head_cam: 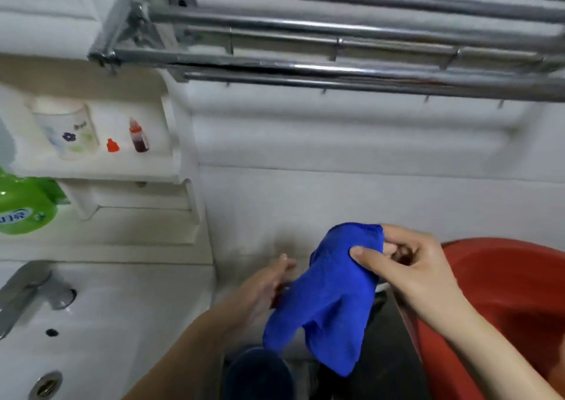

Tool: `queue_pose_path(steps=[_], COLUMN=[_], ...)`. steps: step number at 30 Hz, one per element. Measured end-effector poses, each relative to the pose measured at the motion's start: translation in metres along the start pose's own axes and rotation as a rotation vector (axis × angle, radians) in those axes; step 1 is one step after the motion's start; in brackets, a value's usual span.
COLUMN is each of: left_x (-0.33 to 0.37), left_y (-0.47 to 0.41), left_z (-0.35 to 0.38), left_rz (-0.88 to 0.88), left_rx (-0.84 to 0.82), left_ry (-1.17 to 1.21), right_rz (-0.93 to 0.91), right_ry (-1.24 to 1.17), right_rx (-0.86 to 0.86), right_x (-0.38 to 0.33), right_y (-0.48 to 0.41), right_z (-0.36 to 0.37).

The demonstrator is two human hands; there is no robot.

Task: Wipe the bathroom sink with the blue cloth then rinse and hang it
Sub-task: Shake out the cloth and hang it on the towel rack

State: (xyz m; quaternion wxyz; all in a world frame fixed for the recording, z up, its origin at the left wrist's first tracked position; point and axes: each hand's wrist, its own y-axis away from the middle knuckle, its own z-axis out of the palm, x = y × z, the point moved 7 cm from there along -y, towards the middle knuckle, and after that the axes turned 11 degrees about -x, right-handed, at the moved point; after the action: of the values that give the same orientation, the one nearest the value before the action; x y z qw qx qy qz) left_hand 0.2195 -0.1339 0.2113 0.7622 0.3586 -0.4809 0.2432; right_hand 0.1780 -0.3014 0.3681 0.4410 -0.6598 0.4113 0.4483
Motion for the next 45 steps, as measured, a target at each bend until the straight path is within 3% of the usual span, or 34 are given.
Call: queue_pose_path(steps=[2,4,7,10,15,19,22,25,27,31,37,41,45], left_x=[0.024,0.052,0.106,0.16,0.238,0.274,0.296,0.314,0.32,0.323,0.336,0.34,0.342], left_y=[-0.004,0.002,0.025,0.062,0.126,0.172,0.186,0.179,0.168,0.158,0.146,0.145,0.145], left_z=[0.023,0.033,0.032,0.024,0.052,0.071,0.081,0.078,0.075,0.065,0.051,0.039,0.03], left_rz=[0.048,0.137,0.349,0.546,0.805,1.02,1.112,0.996,0.871,0.659,0.275,0.18,0.114], left_rx=[-0.119,-0.121,-0.018,0.186,0.306,0.685,0.856,1.042,1.058,0.999,0.757,0.622,0.723], left_ry=[0.067,0.103,0.105,0.033,-0.37,-0.738,-0.929,-0.993,-1.02,-1.073,-1.106,-0.943,-1.041], right_rz=[-0.06,-0.113,-0.194,-0.283,-0.442,-0.548,-0.573,-0.479,-0.384,-0.276,-0.115,-0.33,-0.574], right_ry=[-0.027,-0.036,-0.042,-0.039,0.057,0.184,0.371,0.558,0.672,0.804,0.804,1.098,1.054], right_rx=[-0.033,-0.057,-0.063,-0.063,-0.019,0.147,0.205,0.21,0.186,0.158,0.094,0.263,0.006], right_x=[-0.026,-0.051,-0.084,-0.108,-0.147,-0.182,-0.201,-0.205,-0.2,-0.198,-0.198,-0.216,-0.216], right_y=[-0.016,-0.028,-0.039,-0.046,-0.039,-0.031,-0.039,-0.057,-0.069,-0.077,-0.084,-0.077,-0.081], right_z=[-0.009,-0.017,-0.031,-0.043,-0.058,-0.066,-0.067,-0.068,-0.068,-0.066,-0.071,-0.07,-0.056])
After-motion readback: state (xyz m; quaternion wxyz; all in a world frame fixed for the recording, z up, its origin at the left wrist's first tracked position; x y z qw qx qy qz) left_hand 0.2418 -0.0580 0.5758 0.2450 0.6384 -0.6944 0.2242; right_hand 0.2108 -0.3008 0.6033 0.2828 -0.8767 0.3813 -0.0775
